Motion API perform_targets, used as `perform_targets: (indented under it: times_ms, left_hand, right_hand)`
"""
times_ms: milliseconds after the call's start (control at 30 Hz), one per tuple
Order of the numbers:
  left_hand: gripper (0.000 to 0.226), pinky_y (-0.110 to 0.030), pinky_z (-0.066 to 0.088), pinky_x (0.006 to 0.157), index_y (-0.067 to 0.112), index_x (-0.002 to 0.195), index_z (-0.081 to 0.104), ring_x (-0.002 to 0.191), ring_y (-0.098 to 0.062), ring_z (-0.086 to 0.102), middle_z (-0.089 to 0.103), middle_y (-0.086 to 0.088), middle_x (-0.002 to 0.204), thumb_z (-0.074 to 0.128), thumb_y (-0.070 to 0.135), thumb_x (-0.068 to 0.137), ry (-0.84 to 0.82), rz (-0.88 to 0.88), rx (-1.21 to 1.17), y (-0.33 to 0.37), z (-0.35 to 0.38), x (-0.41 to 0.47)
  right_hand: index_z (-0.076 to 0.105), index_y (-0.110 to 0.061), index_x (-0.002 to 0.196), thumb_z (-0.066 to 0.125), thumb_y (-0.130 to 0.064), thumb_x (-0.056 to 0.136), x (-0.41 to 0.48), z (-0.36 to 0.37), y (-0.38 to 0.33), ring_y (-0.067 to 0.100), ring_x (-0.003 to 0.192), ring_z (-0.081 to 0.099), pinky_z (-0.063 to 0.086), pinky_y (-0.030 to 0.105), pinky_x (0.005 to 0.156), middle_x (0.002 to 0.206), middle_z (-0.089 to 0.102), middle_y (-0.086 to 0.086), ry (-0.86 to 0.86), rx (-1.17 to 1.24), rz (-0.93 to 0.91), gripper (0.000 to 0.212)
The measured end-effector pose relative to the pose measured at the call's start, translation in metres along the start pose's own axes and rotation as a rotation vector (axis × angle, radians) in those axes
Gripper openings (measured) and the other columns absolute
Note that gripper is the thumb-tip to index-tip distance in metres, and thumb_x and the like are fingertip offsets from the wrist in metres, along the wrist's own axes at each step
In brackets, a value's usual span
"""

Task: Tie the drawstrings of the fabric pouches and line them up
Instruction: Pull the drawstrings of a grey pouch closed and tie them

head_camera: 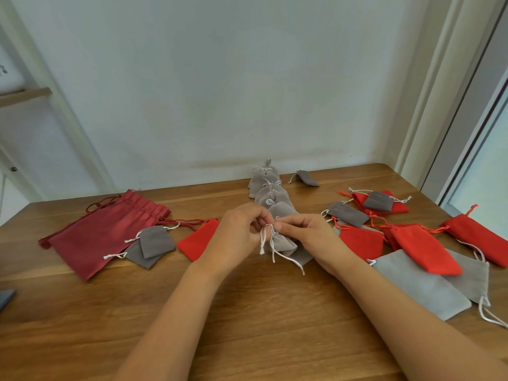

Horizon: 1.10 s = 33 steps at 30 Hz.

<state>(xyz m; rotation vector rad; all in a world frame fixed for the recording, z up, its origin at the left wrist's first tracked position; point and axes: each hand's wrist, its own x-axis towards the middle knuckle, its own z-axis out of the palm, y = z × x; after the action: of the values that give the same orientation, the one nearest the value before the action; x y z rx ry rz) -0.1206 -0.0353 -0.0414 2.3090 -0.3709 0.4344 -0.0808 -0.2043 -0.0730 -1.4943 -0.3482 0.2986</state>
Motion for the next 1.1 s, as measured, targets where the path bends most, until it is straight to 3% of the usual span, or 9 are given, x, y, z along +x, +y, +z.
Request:
perform_targets:
  times_ms: [67,233,333,600,667,833,1000,1100]
  left_hand:
    - [0.017,-0.011,0.044,0.069,0.031,0.078,0.067,0.078,-0.002,0.058,0.063,0.010,0.080,0.076,0.016,0.079,-0.004,0.026,0.002,-0.0022,-0.0016,0.0006]
    - [0.011,-0.014,0.049,0.074,0.024,0.089,0.074,0.084,-0.003,0.064,0.069,0.011,0.087,0.075,0.017,0.081,0.052,0.081,-0.034,-0.0023,-0.0044,0.0002]
    - [0.012,-0.013,0.050,0.071,0.026,0.087,0.074,0.079,0.001,0.065,0.070,0.015,0.082,0.076,0.017,0.080,0.063,0.020,-0.099,-0.0023,-0.0072,-0.0013]
    - [0.021,-0.030,0.057,0.075,0.036,0.079,0.071,0.077,-0.004,0.069,0.073,0.013,0.082,0.076,0.016,0.079,0.059,-0.070,-0.202,0.0015,-0.0019,-0.0010]
    - [0.019,-0.029,0.056,0.075,0.034,0.079,0.071,0.077,-0.004,0.068,0.073,0.013,0.082,0.076,0.016,0.079,0.063,-0.071,-0.201,-0.0001,-0.0021,-0.0011]
    - [0.010,-0.023,0.055,0.069,0.021,0.084,0.074,0.075,-0.006,0.070,0.074,0.007,0.079,0.076,0.013,0.080,0.065,-0.121,-0.277,0.0009,-0.0031,-0.0017]
    - [0.006,-0.024,0.055,0.069,0.015,0.085,0.073,0.076,-0.010,0.071,0.074,0.003,0.078,0.075,0.010,0.081,0.049,-0.163,-0.361,0.0031,-0.0037,-0.0021]
    - [0.008,-0.025,0.055,0.069,0.019,0.083,0.072,0.076,-0.009,0.070,0.073,0.006,0.078,0.076,0.012,0.080,0.052,-0.159,-0.335,0.0012,-0.0033,-0.0021]
  right_hand:
    - [0.075,-0.005,0.097,0.070,-0.015,0.083,-0.0005,-0.0014,-0.0012,0.020,0.078,0.064,0.052,0.022,0.072,0.088,0.074,0.014,-0.006,0.004,0.009,0.018]
    - [0.075,-0.005,0.092,0.070,-0.009,0.082,-0.0031,-0.0011,-0.0063,0.005,0.070,0.065,0.049,0.015,0.066,0.079,0.075,0.002,-0.005,0.064,-0.002,0.012]
    - [0.075,-0.007,0.086,0.071,-0.005,0.081,-0.0051,0.0000,-0.0079,0.005,0.072,0.067,0.051,0.015,0.066,0.079,0.075,0.001,0.003,0.063,-0.029,0.006]
    - [0.072,-0.016,0.075,0.070,-0.004,0.083,-0.0014,0.0024,-0.0031,0.010,0.069,0.063,0.050,0.020,0.068,0.077,0.071,0.006,0.027,0.043,-0.051,0.015]
    - [0.072,-0.013,0.079,0.071,-0.008,0.081,-0.0014,0.0025,-0.0029,0.015,0.071,0.061,0.050,0.024,0.071,0.079,0.070,0.010,-0.002,0.071,-0.036,0.005]
    - [0.073,-0.003,0.091,0.072,-0.014,0.073,-0.0038,-0.0018,-0.0066,0.034,0.092,0.057,0.049,0.041,0.090,0.095,0.067,0.023,-0.060,0.193,0.002,0.021]
    - [0.068,0.008,0.105,0.074,-0.025,0.073,-0.0013,-0.0043,-0.0049,0.034,0.097,0.051,0.051,0.028,0.081,0.104,0.061,0.027,-0.094,0.262,0.033,0.047]
    - [0.071,-0.003,0.095,0.075,-0.017,0.072,-0.0019,-0.0014,-0.0054,0.028,0.089,0.060,0.051,0.029,0.079,0.096,0.068,0.020,-0.084,0.240,0.036,0.028]
